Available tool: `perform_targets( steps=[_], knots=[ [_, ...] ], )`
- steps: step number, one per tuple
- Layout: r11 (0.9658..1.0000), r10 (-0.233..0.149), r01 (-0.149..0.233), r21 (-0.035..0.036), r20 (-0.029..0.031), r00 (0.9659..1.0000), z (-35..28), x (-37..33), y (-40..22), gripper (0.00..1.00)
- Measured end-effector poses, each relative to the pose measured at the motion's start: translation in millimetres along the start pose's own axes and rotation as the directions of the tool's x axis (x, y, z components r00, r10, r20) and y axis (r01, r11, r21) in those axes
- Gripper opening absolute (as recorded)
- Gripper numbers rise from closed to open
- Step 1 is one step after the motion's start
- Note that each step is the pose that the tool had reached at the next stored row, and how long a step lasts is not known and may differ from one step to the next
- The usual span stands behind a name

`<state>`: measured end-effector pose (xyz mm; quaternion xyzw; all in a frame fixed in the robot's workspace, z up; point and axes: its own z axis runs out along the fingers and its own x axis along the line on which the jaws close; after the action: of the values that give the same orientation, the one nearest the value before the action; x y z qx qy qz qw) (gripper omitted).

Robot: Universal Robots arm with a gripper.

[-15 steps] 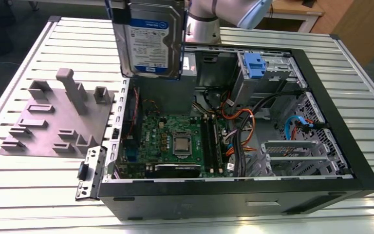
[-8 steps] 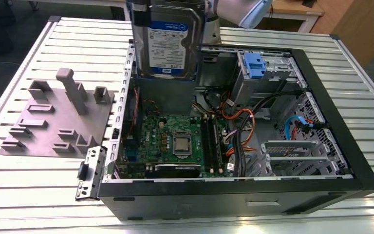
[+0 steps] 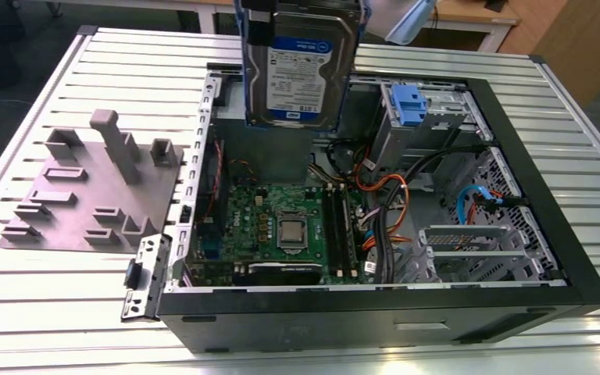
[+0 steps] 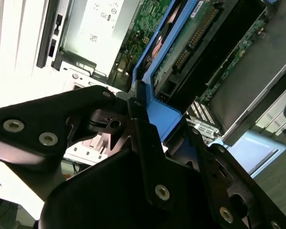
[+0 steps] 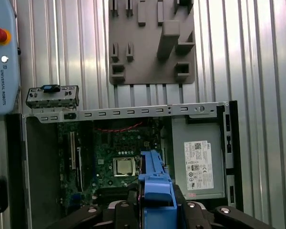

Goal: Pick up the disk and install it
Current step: 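Pick up the disk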

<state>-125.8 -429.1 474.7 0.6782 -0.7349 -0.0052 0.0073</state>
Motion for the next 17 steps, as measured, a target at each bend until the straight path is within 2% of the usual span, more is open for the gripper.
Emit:
perform_targets(
  steps=[3,17],
  knots=[
    [1.0,0.0,0.0,0.0,0.0001,1.0,0.3,-0.3,-3.8,0.36],
    [1.0,0.0,0.0,0.0002,0.0001,1.0,0.4,-0.4,-4.7,0.36]
  ],
)
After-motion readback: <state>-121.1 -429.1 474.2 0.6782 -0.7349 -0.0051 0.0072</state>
